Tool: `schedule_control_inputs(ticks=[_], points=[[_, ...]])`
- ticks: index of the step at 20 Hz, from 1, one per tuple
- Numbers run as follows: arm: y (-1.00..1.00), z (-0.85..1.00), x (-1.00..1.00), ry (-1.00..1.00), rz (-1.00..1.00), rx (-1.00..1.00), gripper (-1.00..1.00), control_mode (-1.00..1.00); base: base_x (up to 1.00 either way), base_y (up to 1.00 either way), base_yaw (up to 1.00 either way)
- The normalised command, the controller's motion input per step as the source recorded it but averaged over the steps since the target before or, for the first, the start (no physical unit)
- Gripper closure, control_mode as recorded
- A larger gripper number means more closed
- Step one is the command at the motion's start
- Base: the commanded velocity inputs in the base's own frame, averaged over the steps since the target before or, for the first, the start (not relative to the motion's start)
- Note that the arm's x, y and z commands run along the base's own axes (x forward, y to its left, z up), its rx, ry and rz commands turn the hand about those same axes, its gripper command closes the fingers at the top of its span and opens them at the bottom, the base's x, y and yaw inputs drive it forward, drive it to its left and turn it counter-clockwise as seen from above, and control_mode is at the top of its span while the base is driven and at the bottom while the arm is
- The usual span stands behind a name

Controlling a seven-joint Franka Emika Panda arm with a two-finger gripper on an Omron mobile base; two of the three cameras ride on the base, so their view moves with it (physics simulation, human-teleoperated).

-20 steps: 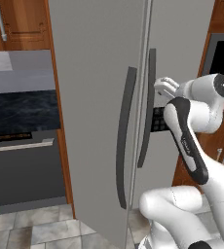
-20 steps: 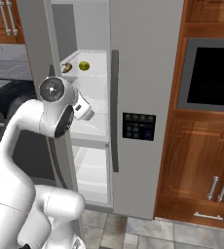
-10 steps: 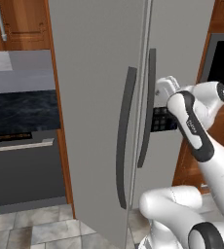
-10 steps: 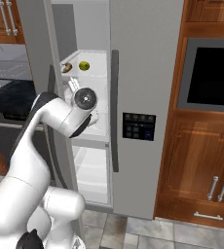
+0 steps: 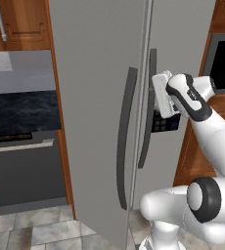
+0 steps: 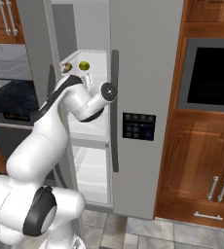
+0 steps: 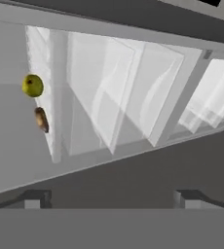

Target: Retrieve the pear and banana from the fridge and place them into the bowl on the dining table.

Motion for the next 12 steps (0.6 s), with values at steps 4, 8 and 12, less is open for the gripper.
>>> schedule_control_inputs(ticks=[4, 8, 12], points=[[0.07, -0.36, 0.2, 0.0, 0.09, 0.09, -1.0, -1.0, 0.0, 0.0, 0.0], [0.1, -0.41, 0.08, -0.07, 0.09, 0.08, -1.0, -1.0, 0.0, 0.0, 0.0], [0.36, -0.35, 0.28, -0.08, 0.08, 0.05, -1.0, -1.0, 0.0, 0.0, 0.0]])
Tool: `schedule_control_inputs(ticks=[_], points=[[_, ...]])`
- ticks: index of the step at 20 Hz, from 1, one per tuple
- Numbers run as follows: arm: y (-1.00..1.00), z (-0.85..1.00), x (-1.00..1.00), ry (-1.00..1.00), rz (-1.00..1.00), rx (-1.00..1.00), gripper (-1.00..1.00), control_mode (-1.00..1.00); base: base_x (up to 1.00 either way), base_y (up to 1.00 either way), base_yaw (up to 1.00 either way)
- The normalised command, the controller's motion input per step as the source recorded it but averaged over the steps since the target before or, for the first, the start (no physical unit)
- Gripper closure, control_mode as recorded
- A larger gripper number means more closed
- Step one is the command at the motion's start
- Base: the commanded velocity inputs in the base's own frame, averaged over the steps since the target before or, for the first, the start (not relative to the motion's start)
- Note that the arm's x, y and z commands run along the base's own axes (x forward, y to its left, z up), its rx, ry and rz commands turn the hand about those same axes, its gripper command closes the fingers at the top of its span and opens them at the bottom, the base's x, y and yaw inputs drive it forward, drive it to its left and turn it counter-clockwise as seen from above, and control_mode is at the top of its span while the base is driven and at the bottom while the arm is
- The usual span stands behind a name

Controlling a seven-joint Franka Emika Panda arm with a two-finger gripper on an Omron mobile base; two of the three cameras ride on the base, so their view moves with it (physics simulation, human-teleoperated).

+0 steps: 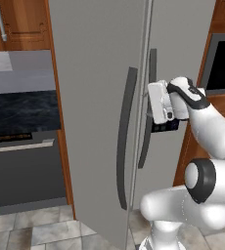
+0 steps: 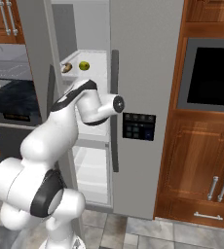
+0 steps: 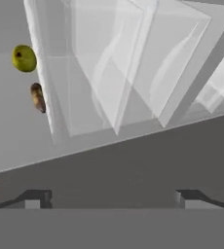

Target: Retrieve the pear and banana from the fridge and place them into the bowl on the dining table.

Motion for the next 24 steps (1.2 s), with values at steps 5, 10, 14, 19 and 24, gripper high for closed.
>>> schedule_control_inputs(ticks=[5, 10, 14, 19, 24], points=[[0.43, -0.15, 0.22, -0.13, 0.07, 0.01, -1.0, -1.0, 0.0, 0.0, 0.0], [0.33, 0.0, 0.16, -0.2, 0.05, 0.0, -1.0, -1.0, 0.0, 0.0, 0.0], [0.01, 0.0, 0.23, -0.15, 0.01, 0.0, -1.0, -1.0, 0.0, 0.0, 0.0], [0.09, 0.0, 0.0, -0.08, 0.0, 0.0, -1.0, -1.0, 0.0, 0.0, 0.0], [0.25, 0.0, -0.31, 0.0, 0.0, 0.0, -1.0, -1.0, 0.0, 0.0, 0.0]])
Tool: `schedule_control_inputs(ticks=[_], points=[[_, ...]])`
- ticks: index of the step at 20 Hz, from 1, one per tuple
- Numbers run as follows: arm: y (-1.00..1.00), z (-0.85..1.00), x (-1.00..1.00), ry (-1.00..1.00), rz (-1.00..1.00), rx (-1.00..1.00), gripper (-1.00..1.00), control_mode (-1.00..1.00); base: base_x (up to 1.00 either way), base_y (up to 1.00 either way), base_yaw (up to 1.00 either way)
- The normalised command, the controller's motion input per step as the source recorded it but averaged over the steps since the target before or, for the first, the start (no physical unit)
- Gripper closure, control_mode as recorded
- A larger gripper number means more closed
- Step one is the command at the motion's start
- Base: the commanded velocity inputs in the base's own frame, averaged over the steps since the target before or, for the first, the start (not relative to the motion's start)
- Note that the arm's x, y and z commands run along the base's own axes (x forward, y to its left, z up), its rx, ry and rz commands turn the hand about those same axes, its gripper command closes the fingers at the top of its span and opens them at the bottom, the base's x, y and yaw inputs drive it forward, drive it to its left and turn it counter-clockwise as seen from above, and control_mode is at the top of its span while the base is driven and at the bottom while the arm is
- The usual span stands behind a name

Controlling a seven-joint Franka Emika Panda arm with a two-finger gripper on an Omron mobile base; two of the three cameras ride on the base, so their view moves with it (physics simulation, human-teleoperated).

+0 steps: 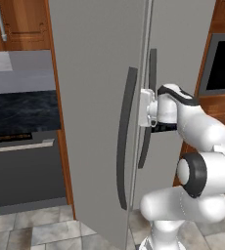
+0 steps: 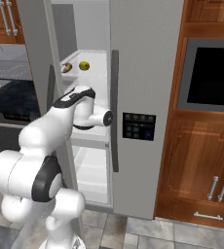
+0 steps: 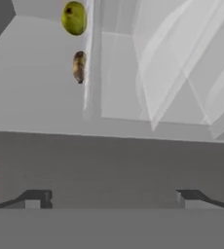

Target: Retrieve the pear and banana from the fridge and place them into the bowl on the dining table.

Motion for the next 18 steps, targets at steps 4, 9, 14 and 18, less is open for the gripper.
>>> schedule_control_inputs(ticks=[4, 9, 14, 18], points=[[0.44, 0.0, -0.92, 0.0, 0.03, 0.0, -1.0, -1.0, 0.0, 0.0, 0.0], [0.55, 0.0, -0.99, 0.0, 0.05, 0.0, -1.0, -1.0, 0.0, 0.0, 0.0], [0.87, 0.0, -0.73, 0.06, 0.1, 0.0, -1.0, -1.0, 0.0, 0.0, 0.0], [0.98, 0.01, -0.37, 0.15, 0.13, 0.0, -1.0, -1.0, 0.0, 0.0, 0.0]])
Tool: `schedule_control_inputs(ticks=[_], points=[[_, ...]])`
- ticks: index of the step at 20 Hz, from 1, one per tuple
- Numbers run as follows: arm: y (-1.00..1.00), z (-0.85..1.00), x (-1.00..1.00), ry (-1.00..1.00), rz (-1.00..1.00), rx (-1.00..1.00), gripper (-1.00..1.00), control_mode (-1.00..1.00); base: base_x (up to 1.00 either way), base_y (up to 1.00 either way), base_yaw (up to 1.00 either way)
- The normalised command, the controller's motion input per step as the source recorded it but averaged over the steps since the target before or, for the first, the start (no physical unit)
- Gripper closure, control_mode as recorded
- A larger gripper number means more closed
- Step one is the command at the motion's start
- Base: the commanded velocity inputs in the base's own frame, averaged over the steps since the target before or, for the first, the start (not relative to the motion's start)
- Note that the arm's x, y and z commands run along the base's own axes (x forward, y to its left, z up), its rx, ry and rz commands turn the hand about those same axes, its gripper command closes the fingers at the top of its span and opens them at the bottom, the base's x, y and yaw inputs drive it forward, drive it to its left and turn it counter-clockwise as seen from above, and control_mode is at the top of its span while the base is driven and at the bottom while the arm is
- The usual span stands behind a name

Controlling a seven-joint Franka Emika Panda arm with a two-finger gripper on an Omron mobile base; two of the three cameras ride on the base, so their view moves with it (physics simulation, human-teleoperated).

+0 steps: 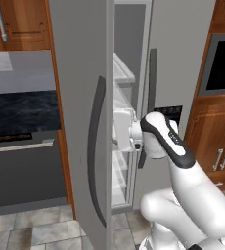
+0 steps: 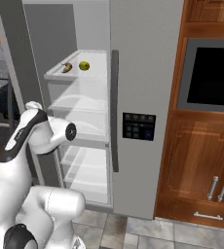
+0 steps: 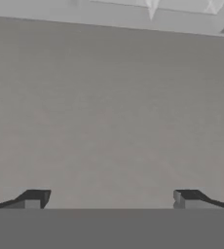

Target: Retrieve the pear and banana from the fridge and place them into the bowl on the dining table.

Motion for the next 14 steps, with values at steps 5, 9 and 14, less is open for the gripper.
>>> schedule_control_inputs(ticks=[5, 9, 14], points=[[1.0, 0.0, -0.07, 0.18, 0.15, 0.0, -1.0, -1.0, 0.0, 0.0, 0.0], [1.0, 0.0, 0.0, 0.19, 0.12, 0.0, -1.0, -1.0, 0.0, 0.0, 0.0], [0.89, 0.01, 0.0, 0.08, 0.1, -0.04, -1.0, -1.0, 0.0, 0.0, 0.0]])
